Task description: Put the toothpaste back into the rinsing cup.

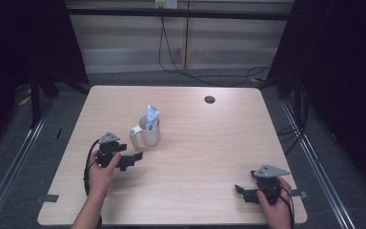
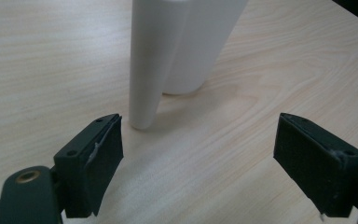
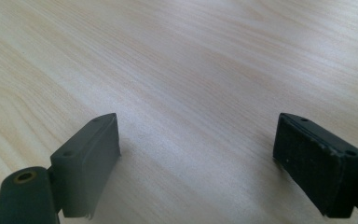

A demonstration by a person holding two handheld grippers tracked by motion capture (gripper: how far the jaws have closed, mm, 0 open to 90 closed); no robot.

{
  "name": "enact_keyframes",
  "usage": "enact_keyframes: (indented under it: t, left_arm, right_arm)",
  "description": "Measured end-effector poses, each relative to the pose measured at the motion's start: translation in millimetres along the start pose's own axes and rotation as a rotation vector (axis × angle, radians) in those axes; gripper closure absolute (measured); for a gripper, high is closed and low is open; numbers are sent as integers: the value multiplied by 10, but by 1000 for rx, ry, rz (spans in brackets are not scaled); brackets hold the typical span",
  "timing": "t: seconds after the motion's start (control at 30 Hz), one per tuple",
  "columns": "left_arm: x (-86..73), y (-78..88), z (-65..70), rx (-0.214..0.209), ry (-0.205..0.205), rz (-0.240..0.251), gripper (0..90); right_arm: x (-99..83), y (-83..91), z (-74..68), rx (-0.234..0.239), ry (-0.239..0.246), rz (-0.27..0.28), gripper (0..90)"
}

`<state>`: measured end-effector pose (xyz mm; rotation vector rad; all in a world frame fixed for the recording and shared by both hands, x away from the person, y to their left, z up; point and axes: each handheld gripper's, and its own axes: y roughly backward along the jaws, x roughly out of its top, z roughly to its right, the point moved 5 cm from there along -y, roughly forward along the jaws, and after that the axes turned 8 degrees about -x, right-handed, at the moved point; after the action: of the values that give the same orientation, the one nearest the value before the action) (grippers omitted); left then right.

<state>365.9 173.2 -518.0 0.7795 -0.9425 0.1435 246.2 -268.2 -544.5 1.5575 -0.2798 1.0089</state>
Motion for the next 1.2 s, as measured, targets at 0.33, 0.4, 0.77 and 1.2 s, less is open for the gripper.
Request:
enact_keyframes:
  t: [0.33,0.4,0.77,1.2]
  left_arm:
    - [-185,-9,-34,3,18,-2,156]
    - [-214,-8,-40,6,22,-2,156]
    - [-273,-10,-24,26,0,-34,156]
    - [-291,-27,22,51,-46,-61,152]
  right_arm:
    - [0,0,0,0,0,0,139]
    - [-1,2,-1,0,-2,-2,139]
    - [0,0,0,0,0,0,139]
    - [0,0,0,0,0,0,139]
